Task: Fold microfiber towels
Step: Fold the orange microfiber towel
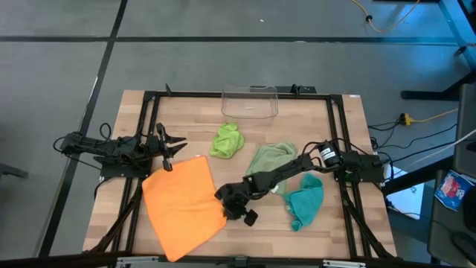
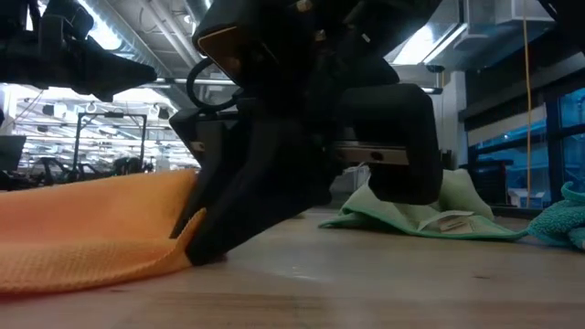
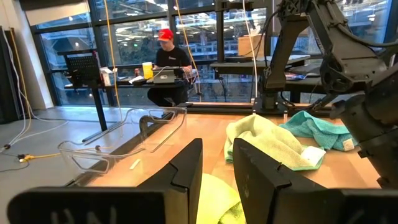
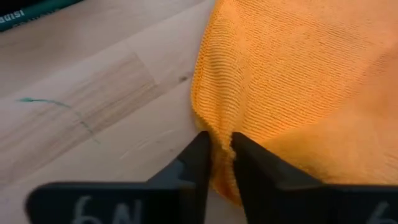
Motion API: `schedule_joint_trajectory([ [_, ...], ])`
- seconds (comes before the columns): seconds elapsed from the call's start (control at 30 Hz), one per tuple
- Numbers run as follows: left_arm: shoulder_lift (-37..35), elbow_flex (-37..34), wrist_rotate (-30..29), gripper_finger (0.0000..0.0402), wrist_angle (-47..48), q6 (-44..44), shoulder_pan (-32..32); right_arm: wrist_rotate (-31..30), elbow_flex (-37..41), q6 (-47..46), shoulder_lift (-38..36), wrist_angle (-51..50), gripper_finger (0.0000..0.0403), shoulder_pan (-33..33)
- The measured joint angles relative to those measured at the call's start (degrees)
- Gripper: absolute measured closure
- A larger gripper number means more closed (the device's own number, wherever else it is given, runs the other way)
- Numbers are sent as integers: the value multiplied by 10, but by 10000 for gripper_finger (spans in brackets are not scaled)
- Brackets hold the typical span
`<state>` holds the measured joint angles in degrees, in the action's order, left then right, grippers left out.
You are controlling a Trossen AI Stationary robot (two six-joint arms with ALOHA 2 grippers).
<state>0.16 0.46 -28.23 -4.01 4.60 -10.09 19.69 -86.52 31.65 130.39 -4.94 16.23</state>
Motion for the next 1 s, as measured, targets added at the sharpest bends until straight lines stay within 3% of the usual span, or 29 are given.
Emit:
schedule_joint_trajectory([
  [0.17, 0, 0, 0, 319, 0, 0, 0, -16, 0, -1, 0, 7, 392, 0],
  [0.4, 0, 0, 0, 319, 0, -2, 0, -82, -26, -30, -1, -22, 397, -7],
  [0.57, 0, 0, 13, 319, 0, -117, 0, -135, -78, -50, -20, -116, 397, -20],
  [0.83, 0, 0, 89, 319, -27, -171, 0, -253, -97, -181, -124, -232, 400, -53],
  [1.0, 4, 0, 174, 319, -84, -196, -2, -278, -97, -239, -164, -282, 399, -84],
])
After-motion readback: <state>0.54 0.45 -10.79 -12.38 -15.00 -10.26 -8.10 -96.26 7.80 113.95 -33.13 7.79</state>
